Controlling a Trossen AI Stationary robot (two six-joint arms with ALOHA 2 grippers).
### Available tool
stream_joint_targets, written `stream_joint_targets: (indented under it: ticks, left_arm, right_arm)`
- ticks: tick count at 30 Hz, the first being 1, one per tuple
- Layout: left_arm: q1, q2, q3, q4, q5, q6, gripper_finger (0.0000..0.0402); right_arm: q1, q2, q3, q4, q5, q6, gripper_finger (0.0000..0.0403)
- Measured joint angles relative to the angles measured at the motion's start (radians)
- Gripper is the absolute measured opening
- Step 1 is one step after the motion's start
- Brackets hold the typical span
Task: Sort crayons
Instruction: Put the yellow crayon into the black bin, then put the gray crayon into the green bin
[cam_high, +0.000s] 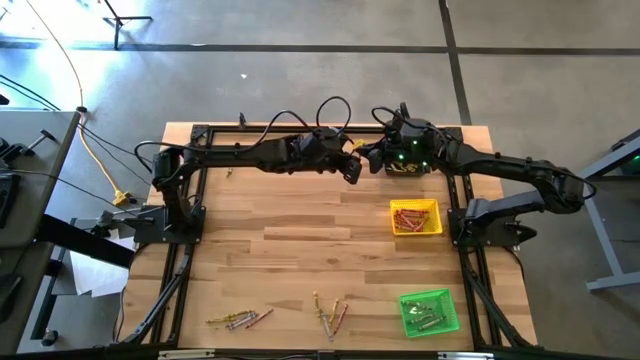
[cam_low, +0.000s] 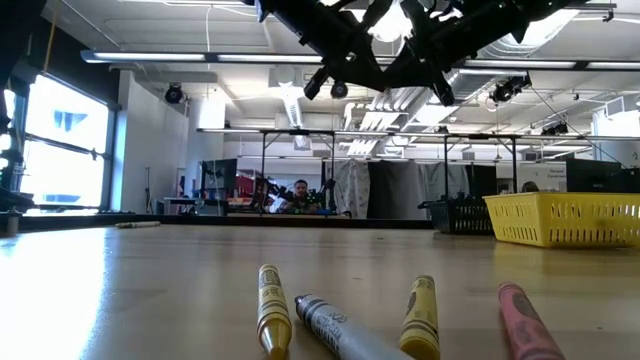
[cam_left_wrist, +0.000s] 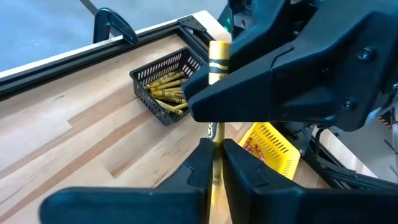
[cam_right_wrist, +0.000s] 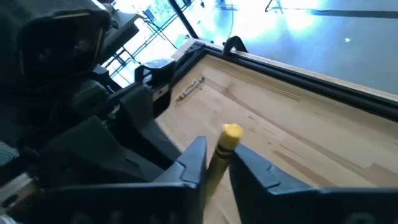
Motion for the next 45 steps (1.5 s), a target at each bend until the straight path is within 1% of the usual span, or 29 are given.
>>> stream_joint_targets:
  ticks: [2, 3, 6, 9, 12, 16, 20, 23, 25, 31, 34, 36, 40, 42, 45]
  left_arm:
    - [0.000, 0.000, 0.000, 0.003, 0.003, 0.000, 0.0035]
    - [-0.001, -0.001, 0.000, 0.004, 0.004, 0.001, 0.0043]
    - [-0.001, -0.001, 0.000, -0.008, 0.005, 0.031, 0.0067]
    - [-0.001, -0.001, 0.000, -0.018, 0.005, 0.054, 0.0087]
    - [0.000, -0.001, 0.000, -0.030, 0.005, 0.045, 0.0099]
    - [0.001, -0.001, 0.000, -0.031, 0.041, 0.045, 0.0100]
    - [0.001, -0.001, 0.000, -0.031, 0.057, 0.045, 0.0096]
    - [0.001, -0.001, 0.000, -0.032, 0.057, 0.045, 0.0095]
    - [0.001, -0.001, 0.000, -0.034, 0.062, 0.045, 0.0095]
    - [0.001, -0.001, 0.000, -0.076, 0.080, 0.045, 0.0096]
    - [0.011, -0.008, 0.000, -0.152, 0.080, 0.045, 0.0094]
    - [0.020, -0.013, 0.001, -0.212, 0.079, 0.036, 0.0094]
    - [0.039, -0.027, 0.001, -0.390, 0.078, -0.011, 0.0094]
    - [0.048, -0.031, 0.001, -0.505, 0.078, -0.026, 0.0094]
    - [0.055, -0.033, 0.001, -0.653, 0.069, -0.026, 0.0094]
  right_arm:
    - [0.000, 0.000, 0.000, -0.010, 0.005, -0.002, 0.0021]
    - [-0.003, 0.001, -0.001, -0.010, 0.007, -0.006, 0.0015]
    - [-0.028, 0.000, -0.001, -0.014, 0.004, -0.022, 0.0017]
    - [-0.099, -0.003, -0.001, -0.066, 0.002, -0.067, 0.0018]
    - [-0.199, 0.001, -0.001, -0.173, 0.004, -0.114, 0.0014]
    - [-0.327, 0.055, -0.001, -0.295, 0.008, -0.162, 0.0014]
    - [-0.404, 0.162, -0.001, -0.299, 0.030, -0.187, 0.0014]
    - [-0.424, 0.232, -0.001, -0.301, 0.059, -0.220, 0.0014]
    - [-0.425, 0.260, -0.001, -0.326, 0.061, -0.232, 0.0015]
    - [-0.424, 0.272, -0.001, -0.377, 0.080, -0.336, 0.0018]
    - [-0.424, 0.265, -0.001, -0.418, 0.080, -0.398, 0.0029]
    - [-0.424, 0.265, -0.001, -0.458, 0.080, -0.420, 0.0045]
    - [-0.424, 0.265, -0.001, -0.493, 0.059, -0.451, 0.0083]
    - [-0.424, 0.265, -0.001, -0.503, 0.048, -0.451, 0.0099]
    - [-0.424, 0.265, 0.023, -0.562, -0.001, -0.451, 0.0116]
